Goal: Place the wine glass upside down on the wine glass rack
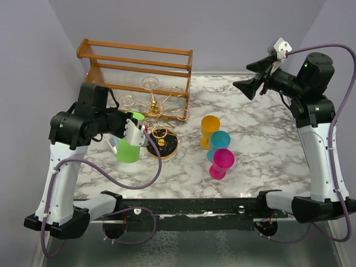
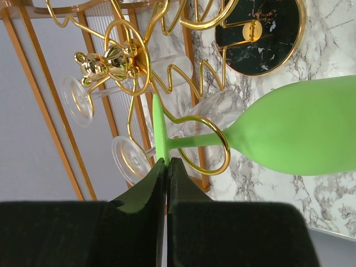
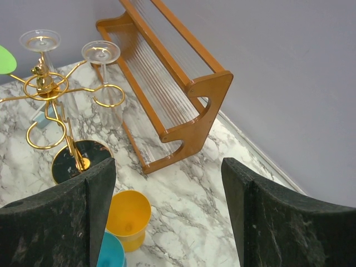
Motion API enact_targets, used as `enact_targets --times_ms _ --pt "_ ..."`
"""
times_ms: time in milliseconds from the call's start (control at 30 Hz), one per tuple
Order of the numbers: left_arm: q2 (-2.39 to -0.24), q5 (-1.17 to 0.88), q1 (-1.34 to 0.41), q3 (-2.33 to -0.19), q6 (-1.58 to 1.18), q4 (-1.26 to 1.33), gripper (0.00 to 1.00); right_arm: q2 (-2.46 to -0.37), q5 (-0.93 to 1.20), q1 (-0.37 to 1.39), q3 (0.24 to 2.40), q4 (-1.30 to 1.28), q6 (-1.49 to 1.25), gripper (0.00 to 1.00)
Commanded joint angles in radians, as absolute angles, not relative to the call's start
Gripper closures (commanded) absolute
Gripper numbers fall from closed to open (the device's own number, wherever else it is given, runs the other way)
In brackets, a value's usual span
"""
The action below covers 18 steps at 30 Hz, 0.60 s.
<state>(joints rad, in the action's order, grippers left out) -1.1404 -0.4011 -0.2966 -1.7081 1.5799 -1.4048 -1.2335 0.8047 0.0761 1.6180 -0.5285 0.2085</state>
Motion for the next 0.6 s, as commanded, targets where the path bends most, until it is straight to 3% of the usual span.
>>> enact_targets --times_ms 0,567 --pt "-1.120 -0.389 -0.299 -1.693 1.541 -1.419 0.98 -1.211 0.792 0.067 1.611 -0.507 0.215 0.24" --pt "-1.103 -0.365 -0.300 -1.665 1.487 -1.420 0.86 -1.213 0.792 0.064 1.603 -0.502 0.215 0.23"
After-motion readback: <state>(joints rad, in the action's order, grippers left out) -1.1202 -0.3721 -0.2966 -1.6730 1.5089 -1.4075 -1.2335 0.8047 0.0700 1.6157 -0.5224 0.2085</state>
